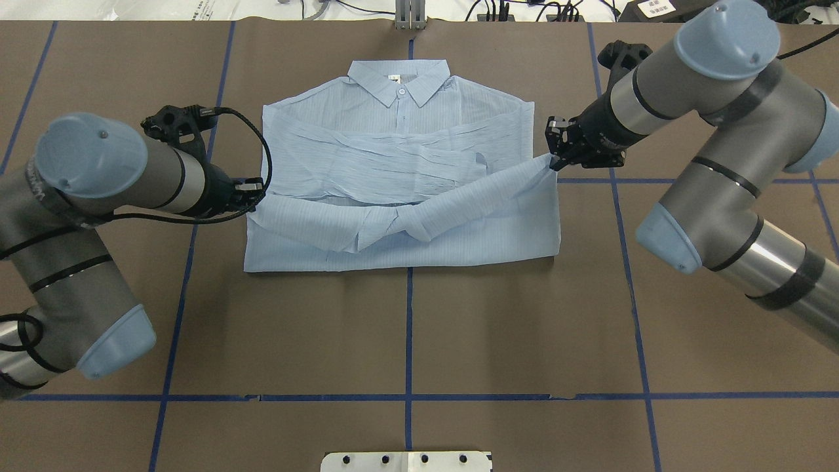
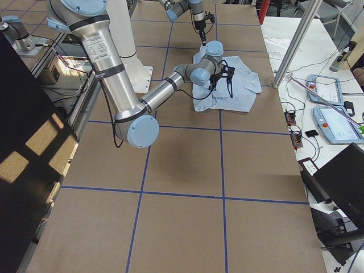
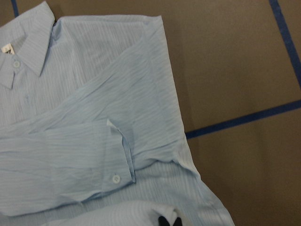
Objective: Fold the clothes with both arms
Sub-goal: 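Carry the hem with both grippers over the shirt toward the collar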
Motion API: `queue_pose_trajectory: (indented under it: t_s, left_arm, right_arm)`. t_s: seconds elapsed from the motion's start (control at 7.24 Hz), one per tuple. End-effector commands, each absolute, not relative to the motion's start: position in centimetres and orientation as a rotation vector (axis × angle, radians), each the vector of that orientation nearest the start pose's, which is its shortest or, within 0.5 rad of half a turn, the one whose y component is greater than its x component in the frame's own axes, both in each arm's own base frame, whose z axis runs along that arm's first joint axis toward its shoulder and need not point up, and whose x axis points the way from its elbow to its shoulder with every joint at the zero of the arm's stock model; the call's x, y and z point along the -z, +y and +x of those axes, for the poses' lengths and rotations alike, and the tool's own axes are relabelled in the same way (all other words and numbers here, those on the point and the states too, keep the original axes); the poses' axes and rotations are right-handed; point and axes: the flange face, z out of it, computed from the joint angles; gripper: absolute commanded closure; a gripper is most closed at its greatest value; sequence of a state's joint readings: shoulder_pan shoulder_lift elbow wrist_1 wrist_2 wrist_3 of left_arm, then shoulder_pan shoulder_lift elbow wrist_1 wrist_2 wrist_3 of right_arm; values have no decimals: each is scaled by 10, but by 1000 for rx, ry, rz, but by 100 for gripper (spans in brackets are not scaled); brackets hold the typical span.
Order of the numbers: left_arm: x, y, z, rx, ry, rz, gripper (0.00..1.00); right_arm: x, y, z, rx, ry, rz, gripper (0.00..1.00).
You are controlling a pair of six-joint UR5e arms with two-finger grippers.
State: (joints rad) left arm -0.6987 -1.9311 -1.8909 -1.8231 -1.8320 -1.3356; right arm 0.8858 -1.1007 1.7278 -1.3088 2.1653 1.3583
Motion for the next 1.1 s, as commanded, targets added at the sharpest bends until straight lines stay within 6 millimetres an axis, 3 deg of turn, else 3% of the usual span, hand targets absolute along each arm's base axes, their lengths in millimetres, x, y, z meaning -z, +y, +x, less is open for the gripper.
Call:
queue_pose_trajectory:
  t_s: [0.0,0.14,0.28,0.55,0.69,0.97]
  left_arm:
    - [-281,-506,353,322,945,236,100]
    - [-278,-541,334,324,943,244,100]
    - [-281,-567,333,343,930,251,100]
    - [-300,-613,355,353,948,274,100]
    - [-307,-635,357,369,946,282,100]
    - [-322,-654,369,376,958,287,100]
  right_arm:
    - [-266,-599,-326,-417,-1028,8,100]
    - [-263,-620,-324,-440,-1018,9,100]
    - [-269,-634,-327,-451,-999,3,100]
    - [-257,-687,-342,-458,-962,-1,100]
    - [-252,-706,-354,-455,-942,-9,100]
    - [-263,-720,-369,-456,-918,-29,100]
